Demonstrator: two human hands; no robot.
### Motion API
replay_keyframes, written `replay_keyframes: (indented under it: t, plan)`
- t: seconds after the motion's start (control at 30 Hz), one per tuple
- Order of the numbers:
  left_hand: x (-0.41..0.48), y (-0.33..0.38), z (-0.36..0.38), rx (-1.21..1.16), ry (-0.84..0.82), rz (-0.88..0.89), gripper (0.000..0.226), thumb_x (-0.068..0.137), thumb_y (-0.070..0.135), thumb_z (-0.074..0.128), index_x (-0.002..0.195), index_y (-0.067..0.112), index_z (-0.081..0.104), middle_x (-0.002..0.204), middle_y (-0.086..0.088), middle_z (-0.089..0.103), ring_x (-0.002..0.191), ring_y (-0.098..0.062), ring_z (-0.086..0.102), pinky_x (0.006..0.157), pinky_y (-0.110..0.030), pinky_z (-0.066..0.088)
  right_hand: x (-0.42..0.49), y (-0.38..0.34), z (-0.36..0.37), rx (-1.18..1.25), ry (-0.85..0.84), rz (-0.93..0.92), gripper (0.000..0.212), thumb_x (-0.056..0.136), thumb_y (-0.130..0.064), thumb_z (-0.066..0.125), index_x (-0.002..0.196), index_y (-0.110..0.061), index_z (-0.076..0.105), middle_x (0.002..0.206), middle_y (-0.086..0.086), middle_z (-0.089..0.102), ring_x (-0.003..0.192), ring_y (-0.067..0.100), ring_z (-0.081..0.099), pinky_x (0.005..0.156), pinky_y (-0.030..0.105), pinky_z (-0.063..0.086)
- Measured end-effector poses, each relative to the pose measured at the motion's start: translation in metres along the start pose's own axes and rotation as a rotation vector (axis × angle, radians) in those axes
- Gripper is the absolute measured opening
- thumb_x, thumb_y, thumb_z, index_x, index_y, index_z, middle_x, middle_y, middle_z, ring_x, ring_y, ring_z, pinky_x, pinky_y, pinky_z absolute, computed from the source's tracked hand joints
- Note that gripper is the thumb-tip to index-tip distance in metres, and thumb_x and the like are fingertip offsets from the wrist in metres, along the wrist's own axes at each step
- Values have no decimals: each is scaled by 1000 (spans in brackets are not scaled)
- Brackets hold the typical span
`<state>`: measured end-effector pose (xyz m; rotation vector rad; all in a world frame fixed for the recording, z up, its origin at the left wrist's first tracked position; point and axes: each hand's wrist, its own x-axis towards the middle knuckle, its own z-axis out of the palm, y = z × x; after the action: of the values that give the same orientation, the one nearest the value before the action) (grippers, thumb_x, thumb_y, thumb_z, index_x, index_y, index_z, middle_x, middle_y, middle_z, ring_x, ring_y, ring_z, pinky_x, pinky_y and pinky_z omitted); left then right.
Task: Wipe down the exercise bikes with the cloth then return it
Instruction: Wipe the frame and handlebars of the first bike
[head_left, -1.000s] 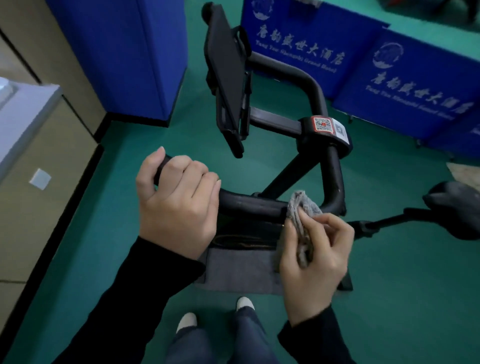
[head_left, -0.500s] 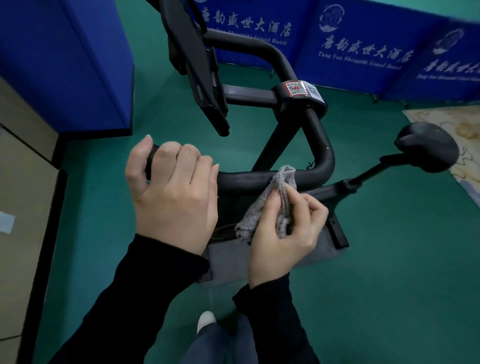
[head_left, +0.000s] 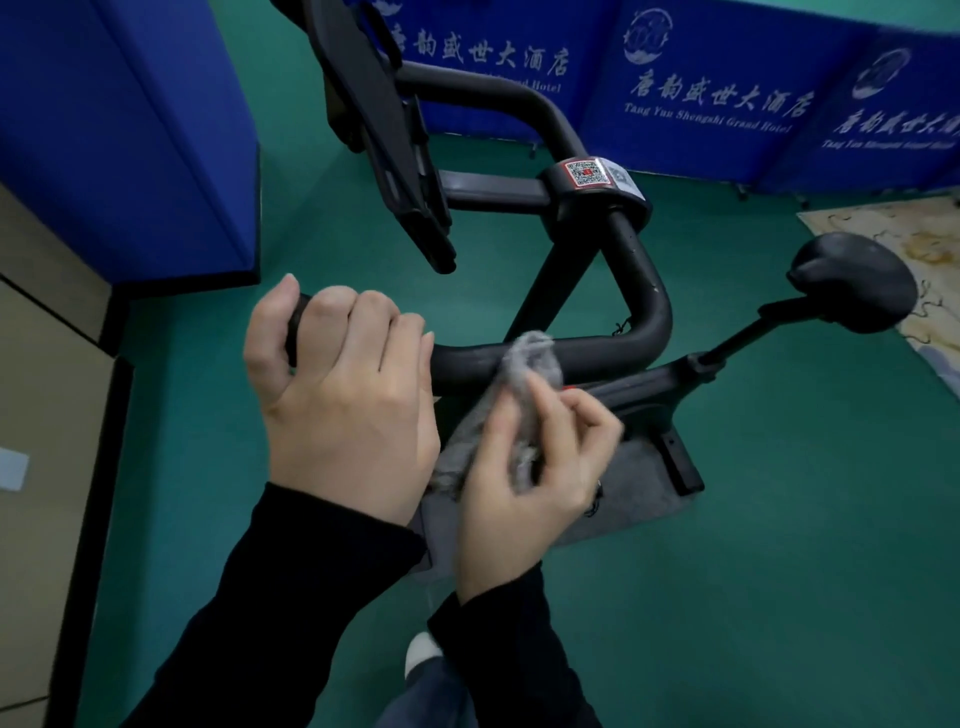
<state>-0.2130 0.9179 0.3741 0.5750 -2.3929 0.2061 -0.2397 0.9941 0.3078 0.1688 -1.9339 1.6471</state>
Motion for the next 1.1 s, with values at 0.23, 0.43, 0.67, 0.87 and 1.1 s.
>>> replay_keyframes:
  t: [0.23,0.43,0.67,0.87,1.1]
  plan:
    - [0,-2,1,12,1,12,31,99,22,40,88,9,67,90,-6,63,101,-24,45,109,-42,18,11,5,-11,-6,-76,3,17,83,-1,66,98,-6,72,97,8,47,89,4,50,77,16,44]
    - [0,0,2,-1,5,-9,31,100,23,41,89,8,67,90,-6,63,102,-24,42,110,-42,17,25,10,-15,51,-16,203,19,86,-4,65,102,-14,68,107,3,49,98,1,51,85,14,43]
    - [-2,-2,2,9,-16,20,31,100,22,39,92,8,65,93,-7,63,103,-28,49,110,-46,21,20,10,-18,64,-108,106,17,86,-5,66,100,-11,72,106,3,54,97,6,56,84,19,47]
    - [-2,-1,1,-1,-26,10,32,100,23,38,94,7,65,94,-7,63,105,-27,44,110,-45,19,11,-2,-14,567,164,866,17,90,-12,60,101,-24,65,121,9,63,117,23,58,105,40,45]
    - [-2,-1,3,-10,-50,12,32,100,22,37,94,6,63,95,-10,61,104,-30,44,106,-55,30,-10,-26,0,843,41,1194,27,93,-11,59,112,-31,60,125,2,64,111,24,64,100,52,47]
